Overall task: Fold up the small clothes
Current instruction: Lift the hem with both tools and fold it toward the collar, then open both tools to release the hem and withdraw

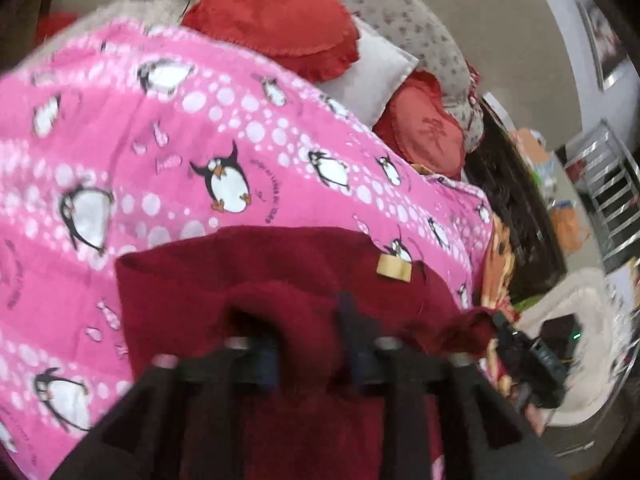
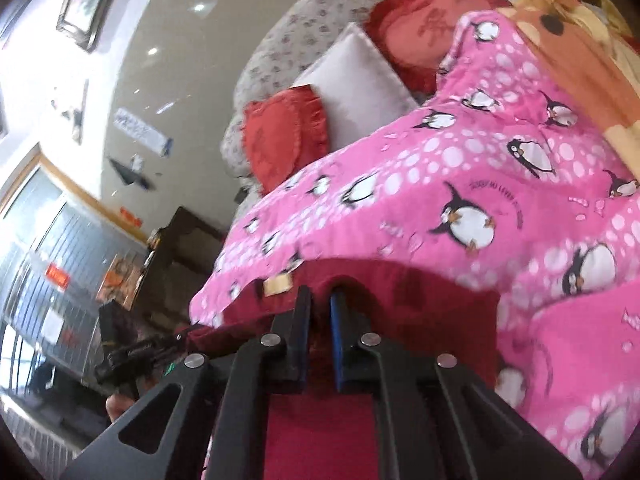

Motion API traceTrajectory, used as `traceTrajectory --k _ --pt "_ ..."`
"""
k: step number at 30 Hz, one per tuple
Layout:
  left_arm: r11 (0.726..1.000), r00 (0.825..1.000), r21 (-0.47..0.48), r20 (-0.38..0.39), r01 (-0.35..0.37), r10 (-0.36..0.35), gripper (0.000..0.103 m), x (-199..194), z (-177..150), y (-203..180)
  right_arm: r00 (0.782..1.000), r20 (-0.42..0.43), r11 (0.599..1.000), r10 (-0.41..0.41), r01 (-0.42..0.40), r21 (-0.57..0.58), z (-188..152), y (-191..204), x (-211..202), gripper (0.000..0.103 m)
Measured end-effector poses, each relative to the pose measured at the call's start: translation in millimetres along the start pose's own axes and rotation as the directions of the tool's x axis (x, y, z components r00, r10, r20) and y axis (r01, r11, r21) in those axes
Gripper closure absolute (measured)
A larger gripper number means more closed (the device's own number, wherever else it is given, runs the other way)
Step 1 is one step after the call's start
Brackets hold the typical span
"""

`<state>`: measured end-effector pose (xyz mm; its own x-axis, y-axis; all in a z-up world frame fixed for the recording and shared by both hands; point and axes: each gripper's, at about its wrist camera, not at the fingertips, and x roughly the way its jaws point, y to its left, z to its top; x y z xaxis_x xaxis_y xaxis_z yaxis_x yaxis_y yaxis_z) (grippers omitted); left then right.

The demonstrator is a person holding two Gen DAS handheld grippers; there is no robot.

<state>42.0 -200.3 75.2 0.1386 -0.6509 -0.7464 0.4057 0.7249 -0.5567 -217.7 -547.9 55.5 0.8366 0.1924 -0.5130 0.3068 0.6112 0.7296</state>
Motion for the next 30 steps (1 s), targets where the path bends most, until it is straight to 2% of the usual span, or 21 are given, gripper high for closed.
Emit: traceTrajectory --k 1,2,3,4,6,8,12,14,17,19,21,24,27,30 --pt "1.000 1.000 -0.030 0.018 0.007 -0.006 0.032 -3.2 1.0 6.2 1.000 -0.001 1.000 -0.019 0.019 0.002 2.4 -0.7 3.0 0.102" --pt "0.998 0.999 -0.056 0.052 0.017 -0.014 0.018 -10.5 0.8 11.8 0.999 0.006 0.999 -0.037 0.037 0.001 4.3 -0.5 3.0 0.087" --pt "0.997 0.996 -0.071 0.086 0.028 -0.022 0.015 -18.5 0.4 15.3 0.999 0.025 0.999 -0.048 0.048 -0.004 5.1 0.4 -1.9 0.080" --pt "0.997 0.994 -0.074 0.107 0.033 -0.025 0.012 -25.0 -0.3 16.5 0.998 0.050 0.999 -0.043 0.044 -0.014 4.5 3.3 -10.1 0.080" --pt "0.998 0.993 -0.053 0.115 0.026 -0.020 0.012 -32.4 -0.7 16.8 0.998 0.060 0.998 -0.021 0.024 -0.057 -0.5 12.4 -23.2 0.080" --pt "1.000 0.994 -0.011 0.108 -0.003 0.004 0.012 -36.5 -4.3 12.4 0.999 0.033 0.992 -0.014 0.018 -0.123 -10.6 24.4 -28.5 0.080" --pt "0.989 0.987 0.070 0.096 -0.133 0.126 0.012 -23.4 -19.6 0.0 0.992 -0.062 0.943 -0.111 0.085 -0.323 -40.8 54.1 -9.2 0.080" --pt "0.973 0.975 0.090 0.088 -0.213 0.205 0.012 -9.4 -26.2 -1.5 0.981 -0.070 0.911 -0.182 0.141 -0.387 -49.9 62.9 10.7 0.080" --pt "0.947 0.952 0.112 0.083 -0.302 0.294 0.012 13.1 -30.6 3.6 0.977 -0.079 0.910 -0.199 0.155 -0.386 -46.6 58.8 35.5 0.080" --pt "0.922 0.930 0.120 0.057 -0.368 0.364 0.012 30.1 -28.1 14.0 0.962 -0.048 0.895 -0.271 0.233 -0.381 -35.6 49.3 51.8 0.086" --pt "0.935 0.940 0.094 0.022 -0.341 0.341 0.011 35.1 -25.8 26.6 0.951 -0.026 0.897 -0.307 0.280 -0.341 -22.1 36.2 60.1 0.092" --pt "0.940 0.943 0.067 0.035 -0.334 0.332 0.011 22.7 -29.3 32.4 0.963 -0.045 0.931 -0.267 0.246 -0.270 -11.6 26.2 50.9 0.093" --pt "0.939 0.945 0.098 0.038 -0.328 0.326 0.011 5.4 -43.7 34.2 0.963 -0.034 0.920 -0.267 0.244 -0.308 -20.4 30.2 21.0 0.091" --pt "0.942 0.951 0.134 0.043 -0.308 0.305 0.011 -9.5 -63.2 30.3 0.959 -0.077 0.912 -0.273 0.233 -0.338 -42.9 27.2 -8.2 0.090"
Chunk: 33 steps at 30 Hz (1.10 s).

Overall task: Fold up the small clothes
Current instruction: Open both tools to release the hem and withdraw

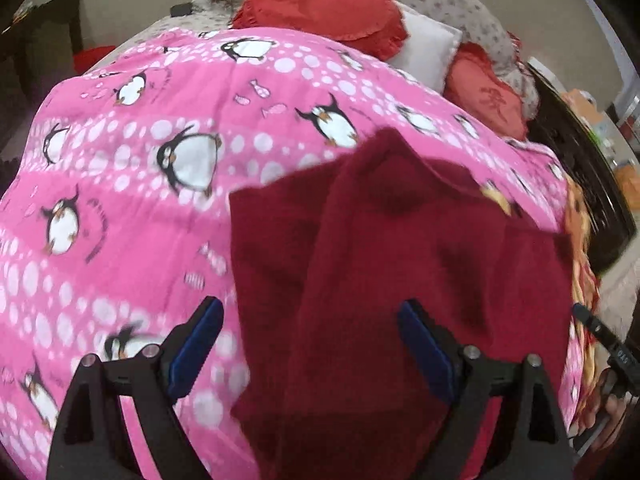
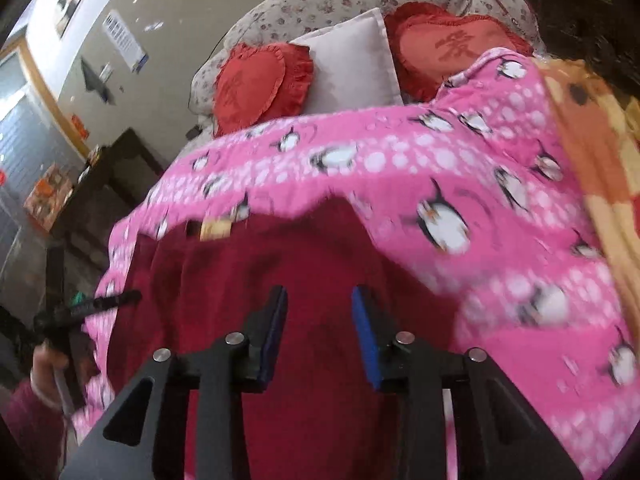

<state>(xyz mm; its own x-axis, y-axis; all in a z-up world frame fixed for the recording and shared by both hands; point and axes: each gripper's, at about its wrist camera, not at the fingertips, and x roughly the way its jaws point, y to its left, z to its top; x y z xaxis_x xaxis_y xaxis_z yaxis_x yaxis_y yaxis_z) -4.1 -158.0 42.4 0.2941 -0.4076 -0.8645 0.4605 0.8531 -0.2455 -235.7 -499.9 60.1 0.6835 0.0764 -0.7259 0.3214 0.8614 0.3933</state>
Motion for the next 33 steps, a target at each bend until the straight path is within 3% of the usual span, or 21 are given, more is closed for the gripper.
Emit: traceTrajectory --k 5,9,10,11,13,19,22,24,26,29,33 --pt "0.997 1.000 0.078 -0.004 0.012 -0.012 0.011 -19.6 -35.8 -9.5 0.995 -0.098 1.000 -0.026 0.024 -0.014 -55.0 -2.3 -19.5 0.089" --pt "0.994 0.999 0.106 -0.041 -0.011 0.015 0.011 -18.9 -61.1 -9.3 0.990 -0.127 0.998 0.056 -0.051 0.043 -82.5 -4.1 -21.3 0.089" --pt "0.994 0.998 0.108 -0.052 -0.023 0.029 0.011 -16.7 -64.6 -8.2 0.986 -0.149 0.996 0.079 -0.071 0.057 -88.1 -3.4 -16.5 0.091" --pt "0.993 0.997 0.108 -0.063 -0.036 0.043 0.011 -14.6 -68.5 -6.0 0.984 -0.161 0.996 0.077 -0.068 0.057 -91.9 -2.2 -13.4 0.103" --pt "0.995 0.997 0.098 -0.059 -0.037 0.043 0.011 -16.5 -73.1 -1.2 0.985 -0.171 0.999 0.033 -0.028 0.030 -96.8 2.1 -11.2 0.103" --pt "0.996 0.998 0.068 -0.033 -0.060 0.062 0.011 -27.8 -73.6 12.3 0.980 -0.177 0.996 -0.092 0.090 -0.022 -97.6 -4.9 -26.8 0.103" --pt "0.996 0.997 0.061 -0.013 -0.072 0.072 0.011 -33.5 -68.0 15.4 0.972 -0.209 0.994 -0.104 0.100 -0.032 -100.3 -3.1 -22.6 0.103" --pt "0.995 0.997 0.068 0.009 -0.079 0.079 0.011 -37.8 -64.6 15.1 0.975 -0.179 0.991 -0.130 0.122 -0.053 -93.0 6.5 -29.5 0.103" --pt "0.992 0.996 0.086 0.025 -0.088 0.086 0.011 -39.8 -60.5 10.7 0.976 -0.091 0.979 -0.199 0.194 -0.065 -78.8 15.1 -47.5 0.103" --pt "0.990 0.995 0.104 0.028 -0.096 0.093 0.011 -33.5 -53.0 2.3 0.993 -0.016 0.993 -0.117 0.116 -0.033 -56.2 28.4 -59.8 0.094" --pt "0.988 0.994 0.108 0.026 -0.106 0.103 0.011 -24.2 -50.3 -6.6 0.998 -0.051 0.999 -0.025 0.023 -0.040 -29.9 55.3 -26.3 0.092"
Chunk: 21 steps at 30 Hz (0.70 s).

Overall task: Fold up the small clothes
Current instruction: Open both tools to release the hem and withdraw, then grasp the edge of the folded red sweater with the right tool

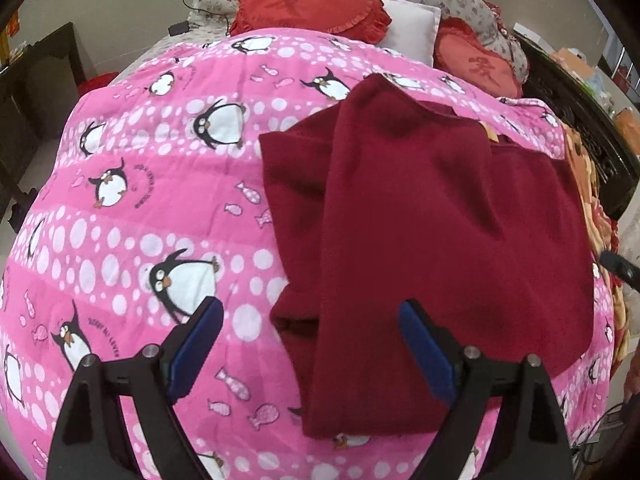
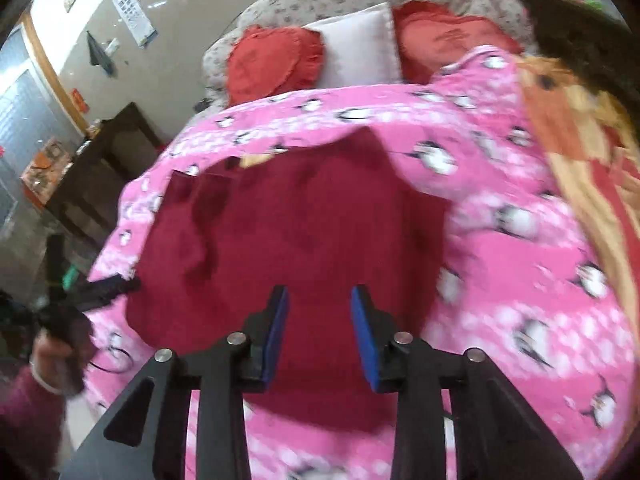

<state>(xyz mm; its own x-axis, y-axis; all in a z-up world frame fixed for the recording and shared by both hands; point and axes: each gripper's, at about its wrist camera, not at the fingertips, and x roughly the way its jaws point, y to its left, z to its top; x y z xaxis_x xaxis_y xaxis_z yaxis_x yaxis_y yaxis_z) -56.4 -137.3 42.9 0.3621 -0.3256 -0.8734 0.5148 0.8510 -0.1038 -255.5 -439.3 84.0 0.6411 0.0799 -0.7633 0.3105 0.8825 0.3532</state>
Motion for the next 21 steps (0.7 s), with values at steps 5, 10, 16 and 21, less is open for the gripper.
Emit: traceTrajectory --k 5,10,16,21 --pt "0.999 1.000 0.031 -0.001 -0.018 0.018 0.011 11.4 5.0 -9.5 0.998 -0.034 0.995 0.053 -0.055 -0.084 25.4 50.4 56.1 0.092" --pt "1.000 1.000 0.027 -0.019 -0.011 0.011 0.011 23.4 8.0 -8.4 0.996 -0.058 0.985 0.071 -0.079 -0.155 39.5 90.6 104.9 0.092" --pt "1.000 0.999 0.005 -0.036 0.003 -0.003 0.011 33.2 9.5 -5.4 0.998 -0.063 0.974 0.028 -0.042 -0.221 62.7 116.9 152.3 0.092" --pt "1.000 0.999 -0.015 -0.042 0.019 -0.020 0.011 35.6 10.2 -1.5 0.996 -0.086 0.984 0.031 -0.045 -0.172 80.3 109.9 171.2 0.092"
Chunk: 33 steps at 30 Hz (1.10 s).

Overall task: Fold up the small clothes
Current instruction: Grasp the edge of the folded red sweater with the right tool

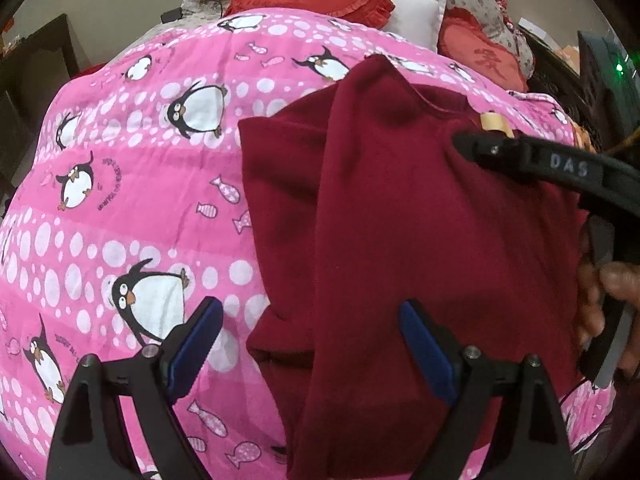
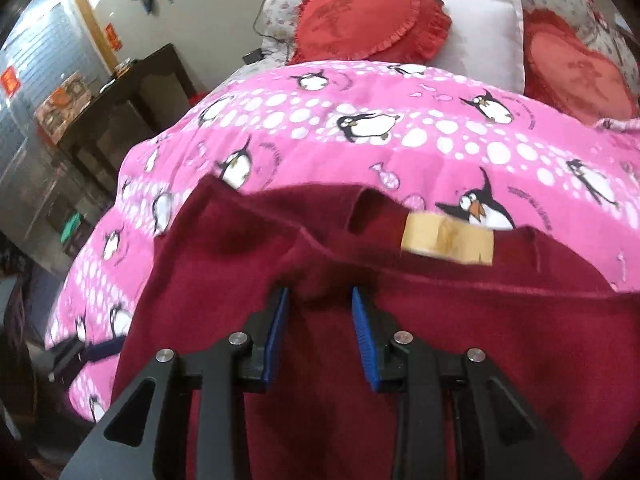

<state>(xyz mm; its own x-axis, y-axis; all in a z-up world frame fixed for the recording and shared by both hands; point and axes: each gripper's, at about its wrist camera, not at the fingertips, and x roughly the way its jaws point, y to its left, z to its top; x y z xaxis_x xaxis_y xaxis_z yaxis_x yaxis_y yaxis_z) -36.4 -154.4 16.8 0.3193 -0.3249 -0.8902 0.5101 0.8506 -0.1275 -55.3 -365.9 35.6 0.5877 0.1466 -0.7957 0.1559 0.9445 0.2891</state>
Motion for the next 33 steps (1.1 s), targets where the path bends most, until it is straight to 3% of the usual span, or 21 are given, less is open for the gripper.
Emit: traceTrajectory --k 4,7,14,20,22,23,27,33 --pt "1.000 1.000 -0.009 0.000 0.017 -0.017 0.011 -7.6 -6.2 9.1 0.999 0.033 1.000 -0.008 0.008 0.001 2.9 8.1 -23.2 0.092" --pt "1.000 1.000 -0.026 0.008 0.018 -0.017 0.011 -12.6 -10.2 16.4 0.994 0.084 0.998 0.067 -0.065 -0.021 4.7 26.5 -44.0 0.092" --pt "0.996 0.999 -0.077 0.006 0.048 -0.047 0.011 -17.4 -16.4 28.4 0.989 -0.008 0.985 0.150 -0.150 -0.080 23.1 82.0 -10.6 0.087" --pt "0.993 0.997 -0.097 -0.001 0.074 -0.075 0.011 -16.7 -19.8 38.2 0.989 -0.119 0.993 0.089 -0.097 -0.063 33.0 96.6 40.3 0.087" --pt "0.993 0.997 -0.091 0.001 0.077 -0.077 0.011 -18.7 -19.9 39.2 0.991 -0.118 0.994 0.064 -0.073 -0.080 32.7 98.2 48.5 0.090" --pt "0.993 0.997 -0.089 0.002 0.079 -0.079 0.011 -20.3 -20.6 41.1 0.994 -0.105 0.995 0.043 -0.052 -0.091 32.8 98.5 48.7 0.103" --pt "0.991 0.996 -0.104 0.026 0.085 -0.083 0.011 -27.6 -20.7 52.4 0.996 -0.052 0.992 0.068 -0.073 -0.106 35.0 103.8 38.2 0.103" --pt "0.985 0.995 -0.147 0.010 0.095 -0.095 0.011 -23.1 -19.8 65.6 0.992 -0.106 0.989 0.070 -0.083 -0.124 33.9 115.4 65.3 0.103"
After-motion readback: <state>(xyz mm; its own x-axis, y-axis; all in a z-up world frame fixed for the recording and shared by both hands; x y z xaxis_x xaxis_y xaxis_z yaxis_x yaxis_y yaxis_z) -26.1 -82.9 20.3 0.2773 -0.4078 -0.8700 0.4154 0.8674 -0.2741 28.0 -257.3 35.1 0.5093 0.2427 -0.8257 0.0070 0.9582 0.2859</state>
